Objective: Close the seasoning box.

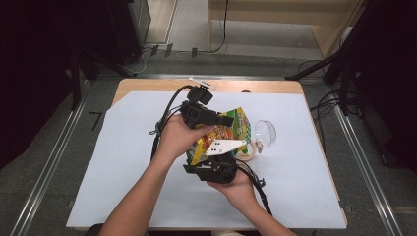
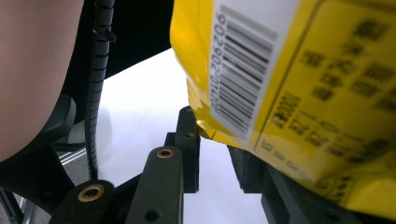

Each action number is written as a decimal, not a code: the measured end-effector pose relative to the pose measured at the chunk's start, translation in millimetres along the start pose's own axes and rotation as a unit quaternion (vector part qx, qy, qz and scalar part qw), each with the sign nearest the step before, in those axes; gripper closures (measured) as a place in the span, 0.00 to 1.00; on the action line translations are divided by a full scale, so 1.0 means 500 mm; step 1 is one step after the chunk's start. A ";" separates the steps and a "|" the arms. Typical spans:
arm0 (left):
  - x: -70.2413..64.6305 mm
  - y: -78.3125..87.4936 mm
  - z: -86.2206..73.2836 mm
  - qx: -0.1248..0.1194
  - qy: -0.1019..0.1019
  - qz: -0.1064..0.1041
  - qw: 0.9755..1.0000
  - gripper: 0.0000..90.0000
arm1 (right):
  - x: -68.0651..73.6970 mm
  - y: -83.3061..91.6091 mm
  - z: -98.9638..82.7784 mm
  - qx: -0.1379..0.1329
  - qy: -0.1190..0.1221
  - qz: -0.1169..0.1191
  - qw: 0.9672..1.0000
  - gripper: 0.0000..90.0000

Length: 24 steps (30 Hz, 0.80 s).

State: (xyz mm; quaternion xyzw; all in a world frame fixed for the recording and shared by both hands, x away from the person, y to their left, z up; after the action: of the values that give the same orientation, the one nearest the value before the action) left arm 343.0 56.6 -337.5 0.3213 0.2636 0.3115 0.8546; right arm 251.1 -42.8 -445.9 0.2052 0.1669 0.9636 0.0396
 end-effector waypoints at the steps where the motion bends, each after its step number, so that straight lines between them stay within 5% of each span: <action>1: 0.000 0.000 0.000 0.000 0.000 0.001 1.000 0.84 | 0.000 0.000 0.000 0.000 0.001 0.000 1.000 0.84; 24: -0.021 0.009 0.001 -0.007 -0.016 0.012 1.000 0.83 | 0.001 0.001 -0.001 -0.005 0.004 -0.002 1.000 0.85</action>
State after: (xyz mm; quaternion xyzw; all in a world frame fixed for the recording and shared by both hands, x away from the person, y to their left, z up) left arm 334.7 51.6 -331.4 0.3234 0.2434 0.3182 0.8573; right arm 250.6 -43.4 -446.0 0.2012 0.1630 0.9650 0.0422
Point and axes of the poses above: each handheld gripper's, and its own axes: y roughly backward along the jaws, z roughly out of its top, x roughly to its left, the point moved 1 cm from there along -y, roughly forward along the jaws, and after that the axes turned 14 degrees about z, right-handed, at the moved point
